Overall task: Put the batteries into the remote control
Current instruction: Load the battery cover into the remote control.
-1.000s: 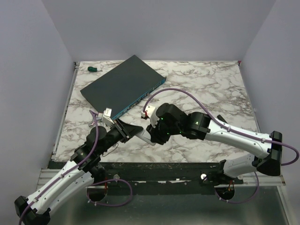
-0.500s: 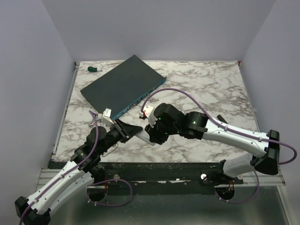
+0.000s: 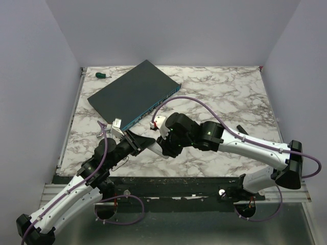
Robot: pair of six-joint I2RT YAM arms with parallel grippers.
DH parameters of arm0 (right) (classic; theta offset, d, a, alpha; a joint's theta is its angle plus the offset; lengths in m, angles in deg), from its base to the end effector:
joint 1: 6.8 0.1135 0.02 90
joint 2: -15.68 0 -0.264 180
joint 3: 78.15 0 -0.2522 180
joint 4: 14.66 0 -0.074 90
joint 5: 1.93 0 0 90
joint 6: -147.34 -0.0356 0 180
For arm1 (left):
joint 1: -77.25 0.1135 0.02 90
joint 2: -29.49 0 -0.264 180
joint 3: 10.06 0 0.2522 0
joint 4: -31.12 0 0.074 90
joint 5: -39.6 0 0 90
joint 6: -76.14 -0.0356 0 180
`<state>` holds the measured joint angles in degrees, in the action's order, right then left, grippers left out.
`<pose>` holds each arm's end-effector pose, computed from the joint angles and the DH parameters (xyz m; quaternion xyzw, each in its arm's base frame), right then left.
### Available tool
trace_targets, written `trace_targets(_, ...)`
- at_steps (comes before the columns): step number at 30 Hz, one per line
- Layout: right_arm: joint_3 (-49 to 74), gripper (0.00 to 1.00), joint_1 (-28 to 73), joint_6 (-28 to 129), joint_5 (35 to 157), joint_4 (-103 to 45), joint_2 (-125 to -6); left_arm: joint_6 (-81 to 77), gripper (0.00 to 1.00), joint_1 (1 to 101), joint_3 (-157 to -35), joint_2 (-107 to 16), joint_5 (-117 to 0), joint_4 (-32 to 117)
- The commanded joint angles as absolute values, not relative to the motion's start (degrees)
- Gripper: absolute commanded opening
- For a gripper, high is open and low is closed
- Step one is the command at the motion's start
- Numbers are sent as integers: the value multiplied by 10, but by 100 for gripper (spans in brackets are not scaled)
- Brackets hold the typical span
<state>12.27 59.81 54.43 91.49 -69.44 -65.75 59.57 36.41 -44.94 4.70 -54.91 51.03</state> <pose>0.1193 0.2813 0.3307 -0.4995 0.7831 0.2334 0.2876 0.1014 -0.0914 0.2497 -0.1902 0.7408 -0.5568 0.3239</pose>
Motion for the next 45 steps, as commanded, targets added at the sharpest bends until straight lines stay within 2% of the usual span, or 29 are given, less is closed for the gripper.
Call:
trace_targets(1,106,6,606,545,913,-690,-668,610,0,365,-448,56,-551,487)
trace_targets(18,87,19,605,543,926,-680,-679,616,0,365,-446,60,-549,487)
trace_targets(28,91,38,606,544,916,-681,-681,618,0,366,-442,60,-552,483)
trace_targets(45,87,53,606,557,908,-683,-678,624,0,366,-433,62,-553,476)
